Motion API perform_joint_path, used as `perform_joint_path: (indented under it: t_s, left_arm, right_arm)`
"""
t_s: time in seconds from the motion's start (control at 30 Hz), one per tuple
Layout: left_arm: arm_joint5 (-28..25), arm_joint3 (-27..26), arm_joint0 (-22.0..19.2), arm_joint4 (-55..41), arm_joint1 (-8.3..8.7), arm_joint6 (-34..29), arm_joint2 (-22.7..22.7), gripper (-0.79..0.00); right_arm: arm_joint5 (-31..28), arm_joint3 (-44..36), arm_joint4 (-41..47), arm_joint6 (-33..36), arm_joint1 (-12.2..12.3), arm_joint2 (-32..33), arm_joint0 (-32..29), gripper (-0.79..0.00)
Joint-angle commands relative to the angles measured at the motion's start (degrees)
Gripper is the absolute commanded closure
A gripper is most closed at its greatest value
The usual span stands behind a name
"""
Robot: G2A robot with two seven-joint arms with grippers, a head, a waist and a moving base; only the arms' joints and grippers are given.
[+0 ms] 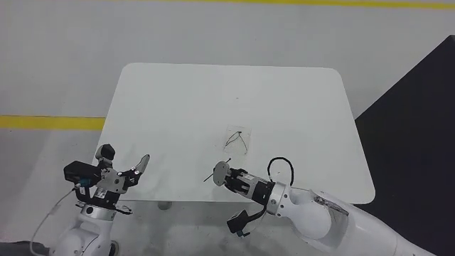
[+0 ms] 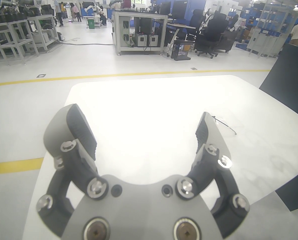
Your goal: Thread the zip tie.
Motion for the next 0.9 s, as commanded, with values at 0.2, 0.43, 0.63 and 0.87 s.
perform_joint_path:
  t_s: [0.2,0.43,0.63,0.87]
  left_arm:
    - [-2.0,-1.1,-2.7,-3.6,-0.19,5.2,0.0,-0.785]
    - [-3.1,-4.0,-18.3,-6.2,0.06,-2.7,0.7,-0.785]
    - [-3.7,0.0,-31.9,-10.7,-0.48,-8.7,8.5,-0.785]
    - [-3.5,0.3,-32.4,-10.9,-0.57,-8.6,9.2,-0.785]
  right_arm:
    - [0.0,0.0,0.0,0.0,0.0,0.0,0.0,0.000]
    - [0.0,0.0,0.0,0.0,0.0,0.0,0.0,0.000]
    - [0.0,0.0,0.0,0.0,0.0,0.0,0.0,0.000]
    - [0.0,0.0,0.0,0.0,0.0,0.0,0.0,0.000]
